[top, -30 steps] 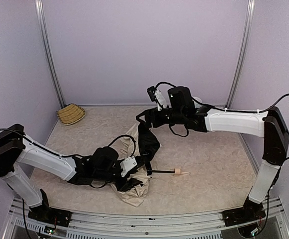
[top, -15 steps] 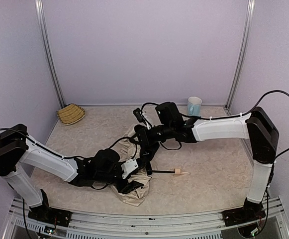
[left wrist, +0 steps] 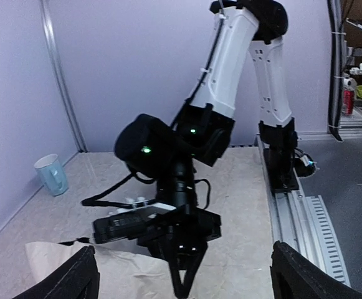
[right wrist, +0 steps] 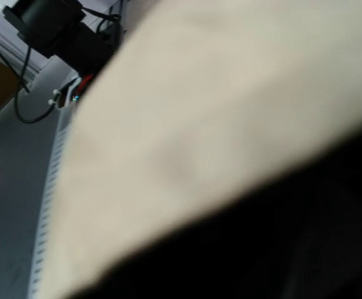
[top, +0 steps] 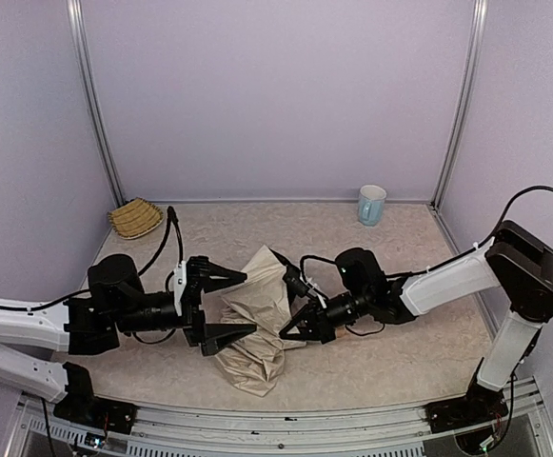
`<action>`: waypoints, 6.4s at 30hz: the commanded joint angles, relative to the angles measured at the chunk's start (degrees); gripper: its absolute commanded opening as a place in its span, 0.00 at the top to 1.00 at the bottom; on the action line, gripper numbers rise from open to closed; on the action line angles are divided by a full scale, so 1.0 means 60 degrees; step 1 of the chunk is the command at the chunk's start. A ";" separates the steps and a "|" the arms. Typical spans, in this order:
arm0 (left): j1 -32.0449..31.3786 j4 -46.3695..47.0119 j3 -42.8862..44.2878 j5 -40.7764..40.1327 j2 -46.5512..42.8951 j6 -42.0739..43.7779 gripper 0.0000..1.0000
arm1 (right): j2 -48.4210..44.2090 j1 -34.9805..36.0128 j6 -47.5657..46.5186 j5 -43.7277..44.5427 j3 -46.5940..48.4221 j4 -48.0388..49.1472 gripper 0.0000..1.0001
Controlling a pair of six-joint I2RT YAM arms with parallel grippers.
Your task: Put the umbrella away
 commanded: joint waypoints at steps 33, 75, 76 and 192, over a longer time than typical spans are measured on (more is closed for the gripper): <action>0.1011 -0.3099 0.4220 -0.0147 0.8150 0.1627 0.73 | -0.3020 -0.0670 -0.3202 0.3771 0.0299 -0.3893 0.39; -0.0049 -0.5171 0.0711 -0.3836 0.0554 -0.6447 0.36 | 0.1091 -0.0207 -0.6256 0.4897 0.3408 -0.8730 0.34; -0.0056 -0.5334 0.0609 -0.3514 0.0530 -0.6867 0.33 | 0.1222 -0.0159 -0.6305 0.4922 0.3427 -0.8717 0.37; -0.1774 -0.1985 -0.0492 -0.3688 0.2056 0.1366 0.01 | 0.0243 0.0708 -0.7465 0.3198 0.1544 -0.6749 1.00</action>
